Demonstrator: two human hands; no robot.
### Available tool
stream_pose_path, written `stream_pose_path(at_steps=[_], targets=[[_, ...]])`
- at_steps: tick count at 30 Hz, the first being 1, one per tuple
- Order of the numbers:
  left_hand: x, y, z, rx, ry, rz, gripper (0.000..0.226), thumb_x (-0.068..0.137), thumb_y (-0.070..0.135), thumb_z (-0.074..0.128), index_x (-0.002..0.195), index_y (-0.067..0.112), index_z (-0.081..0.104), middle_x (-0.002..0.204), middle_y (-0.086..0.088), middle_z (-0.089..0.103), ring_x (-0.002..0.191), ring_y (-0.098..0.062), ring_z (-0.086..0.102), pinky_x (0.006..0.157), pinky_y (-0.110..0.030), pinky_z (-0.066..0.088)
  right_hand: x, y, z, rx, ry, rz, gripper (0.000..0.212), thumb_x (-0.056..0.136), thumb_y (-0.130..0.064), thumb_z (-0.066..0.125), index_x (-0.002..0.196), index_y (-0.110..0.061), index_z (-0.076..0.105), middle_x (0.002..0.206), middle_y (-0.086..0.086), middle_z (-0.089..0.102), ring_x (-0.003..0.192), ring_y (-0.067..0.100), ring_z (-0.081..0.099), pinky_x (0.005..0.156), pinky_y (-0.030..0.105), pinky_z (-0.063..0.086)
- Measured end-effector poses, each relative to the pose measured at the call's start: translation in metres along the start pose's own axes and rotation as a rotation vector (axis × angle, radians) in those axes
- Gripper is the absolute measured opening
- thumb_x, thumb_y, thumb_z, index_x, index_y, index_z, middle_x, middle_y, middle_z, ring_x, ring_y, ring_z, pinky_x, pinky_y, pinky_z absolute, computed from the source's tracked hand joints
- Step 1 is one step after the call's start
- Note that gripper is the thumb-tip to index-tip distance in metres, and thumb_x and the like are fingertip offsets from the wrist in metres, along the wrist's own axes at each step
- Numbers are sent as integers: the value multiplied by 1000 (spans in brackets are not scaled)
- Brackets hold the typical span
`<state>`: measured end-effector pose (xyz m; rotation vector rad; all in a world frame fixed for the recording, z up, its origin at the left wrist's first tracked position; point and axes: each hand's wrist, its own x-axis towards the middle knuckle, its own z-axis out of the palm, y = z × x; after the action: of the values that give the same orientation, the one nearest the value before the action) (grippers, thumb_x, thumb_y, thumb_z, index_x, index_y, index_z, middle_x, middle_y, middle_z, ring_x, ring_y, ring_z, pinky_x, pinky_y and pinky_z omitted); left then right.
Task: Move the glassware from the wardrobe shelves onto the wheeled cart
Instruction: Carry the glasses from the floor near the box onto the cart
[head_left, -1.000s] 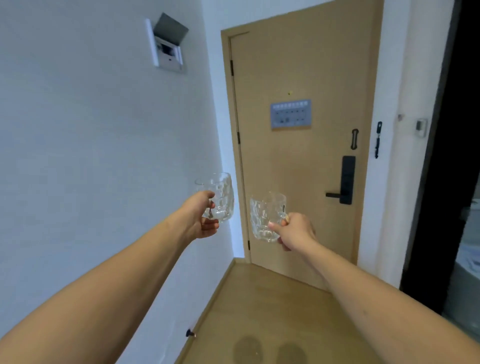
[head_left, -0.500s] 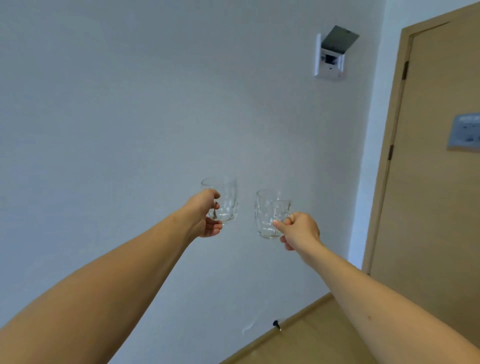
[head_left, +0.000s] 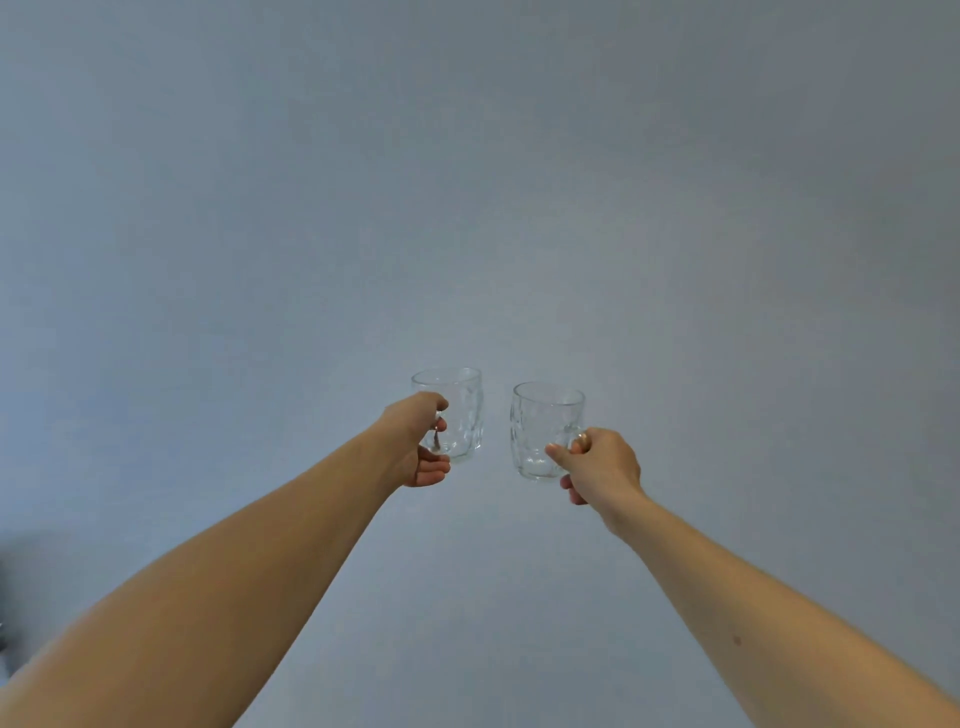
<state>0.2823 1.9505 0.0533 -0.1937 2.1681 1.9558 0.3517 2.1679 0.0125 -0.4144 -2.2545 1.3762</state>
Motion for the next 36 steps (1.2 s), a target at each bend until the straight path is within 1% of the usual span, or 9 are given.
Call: stream_pose_path(at_steps=[4, 10, 14, 16, 22, 25, 29, 32, 36], targets=[[-9, -14, -106, -30, 137, -12, 29, 92, 40, 58, 95, 11, 61, 97, -27, 65, 70, -34, 68, 61, -35, 58, -25, -44, 91, 37, -129, -59, 38, 89, -26, 76, 70, -17, 44, 62, 5, 62, 58, 24, 64, 67, 47, 61], [-32, -37, -256, -58, 325, -36, 30, 92, 39, 58, 94, 10, 61, 96, -28, 66, 73, -35, 70, 63, -37, 59, -76, -106, 219, 107, -301, -150, 39, 88, -25, 77, 68, -17, 43, 61, 2, 59, 57, 22, 64, 60, 42, 60], [-47, -53, -343, -105, 417, -58, 30, 93, 39, 58, 93, 9, 60, 99, -29, 67, 77, -36, 70, 68, -39, 58, -112, -143, 299, 134, -398, -190, 39, 87, -26, 77, 69, -17, 44, 60, 3, 61, 55, 22, 64, 60, 43, 60], [-56, -62, -385, -123, 469, -66, 30, 94, 39, 58, 94, 9, 60, 100, -29, 66, 77, -35, 69, 67, -39, 58, -130, -162, 338, 137, -443, -208, 39, 88, -26, 77, 69, -17, 44, 61, 3, 61, 56, 22, 65, 59, 42, 60], [-82, -95, -494, -152, 617, -122, 30, 95, 38, 58, 95, 8, 60, 96, -27, 66, 77, -33, 66, 68, -38, 57, -189, -207, 446, 170, -574, -233, 40, 89, -26, 77, 69, -16, 44, 61, 5, 63, 57, 23, 65, 60, 43, 62], [-96, -115, -540, -175, 666, -178, 30, 97, 38, 56, 95, 9, 59, 94, -25, 65, 78, -32, 64, 69, -38, 55, -219, -222, 494, 187, -656, -218, 40, 89, -24, 78, 69, -16, 44, 60, 4, 62, 55, 22, 64, 57, 40, 62], [-113, -144, -596, -231, 753, -219, 29, 98, 37, 55, 97, 8, 58, 91, -23, 64, 77, -31, 63, 61, -37, 53, -256, -241, 555, 160, -763, -252, 41, 89, -23, 77, 69, -16, 42, 62, 4, 60, 56, 21, 64, 55, 37, 61], [-120, -166, -635, -263, 825, -249, 30, 98, 37, 55, 100, 7, 59, 91, -23, 65, 78, -32, 65, 61, -37, 54, -280, -255, 599, 141, -839, -280, 41, 89, -24, 77, 69, -16, 43, 64, 5, 62, 56, 23, 65, 58, 43, 62], [-122, -192, -692, -334, 913, -269, 32, 96, 39, 57, 100, 7, 60, 92, -25, 67, 78, -33, 66, 63, -37, 55, -310, -275, 666, 121, -935, -327, 42, 89, -26, 78, 66, -16, 45, 56, 2, 61, 54, 25, 66, 68, 52, 61]])
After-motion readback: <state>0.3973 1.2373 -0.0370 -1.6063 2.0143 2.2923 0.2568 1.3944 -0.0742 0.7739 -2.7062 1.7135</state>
